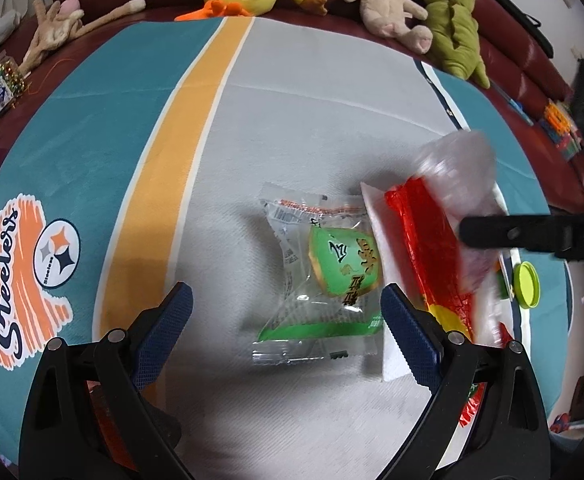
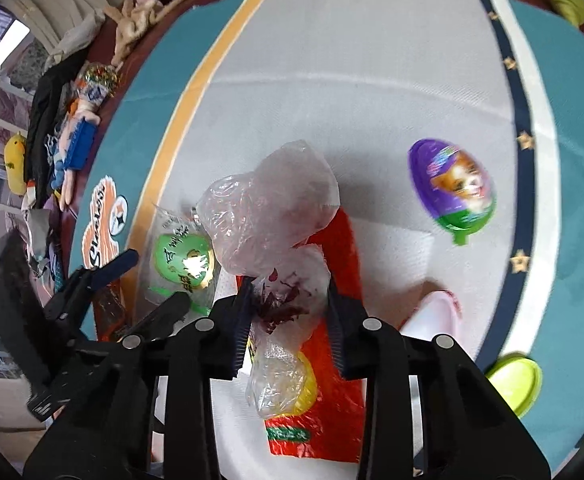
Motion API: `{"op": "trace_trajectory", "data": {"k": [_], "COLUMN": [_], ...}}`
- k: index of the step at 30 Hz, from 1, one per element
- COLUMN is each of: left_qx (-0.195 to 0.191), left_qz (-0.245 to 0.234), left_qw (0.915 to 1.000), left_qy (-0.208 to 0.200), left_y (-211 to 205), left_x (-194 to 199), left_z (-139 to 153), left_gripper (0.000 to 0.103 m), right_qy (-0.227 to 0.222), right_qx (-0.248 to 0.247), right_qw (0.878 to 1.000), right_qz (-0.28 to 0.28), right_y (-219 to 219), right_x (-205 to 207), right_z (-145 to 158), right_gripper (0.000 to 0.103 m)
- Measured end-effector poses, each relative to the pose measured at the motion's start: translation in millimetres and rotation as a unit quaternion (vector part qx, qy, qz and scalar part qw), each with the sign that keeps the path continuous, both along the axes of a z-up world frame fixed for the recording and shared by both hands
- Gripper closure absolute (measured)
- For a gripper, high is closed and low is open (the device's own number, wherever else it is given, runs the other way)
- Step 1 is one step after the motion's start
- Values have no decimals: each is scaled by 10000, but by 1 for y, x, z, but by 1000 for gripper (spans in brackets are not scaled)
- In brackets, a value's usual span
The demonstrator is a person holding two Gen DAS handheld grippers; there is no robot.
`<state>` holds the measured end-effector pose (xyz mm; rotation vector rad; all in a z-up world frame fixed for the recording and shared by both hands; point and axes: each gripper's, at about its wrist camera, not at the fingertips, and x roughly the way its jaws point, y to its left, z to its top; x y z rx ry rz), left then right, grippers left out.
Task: Collect trash
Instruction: 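Grasp the clear plastic bag with the right tool while the left tool grasps the green snack pack, then carry the bag and snack pack over the bin and open both tools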
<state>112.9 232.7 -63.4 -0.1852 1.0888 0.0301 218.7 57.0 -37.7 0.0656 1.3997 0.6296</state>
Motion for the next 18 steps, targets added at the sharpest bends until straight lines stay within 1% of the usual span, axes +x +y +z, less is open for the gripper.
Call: {"op": "trace_trajectory", "data": {"k": [4,6,8,11,12,13,14,15,18], "left_qx": [9,41,110,95,149,150,125,96,309], "left_qz": [-86,-123,-103,-80,-61,-68,-73,-74,-35], "left_qw": [10000,9999,9999,9999,9998,9998,9999,9999,9994], "left_qy": [31,47,43,-43,-86,-104,-92,-66,-150], "left_y": [-8,-12,-15,-16,-16,-17,-17,-17,-20], "left_x": [5,9,14,18,18,18,18,19,14], "left_z": [-4,-7,-10,-13,-13,-13,-14,-15,-11], "left_gripper": [8,8,8,8,14,28,36,49,53], "right_qy": [-171,-278,-286,-273,-261,-253,-243,-226,-188], "right_qx": [21,-60,-87,-145,-152,-154,-150,-145,-131], "right_qw": [9998,9995,9993,9991,9990,9989,9987,9985,9980], "right_qz": [-114,-165,-218,-299,-332,-367,-411,-468,-585], "right_y": [-16,-26,-34,-51,-56,-61,-67,-73,-86], "right_x": [0,-1,-3,-7,-8,-9,-10,-11,-13], "right_z": [15,21,22,22,21,21,20,19,15], "right_gripper": [71,71,71,71,71,71,71,71,71]}}
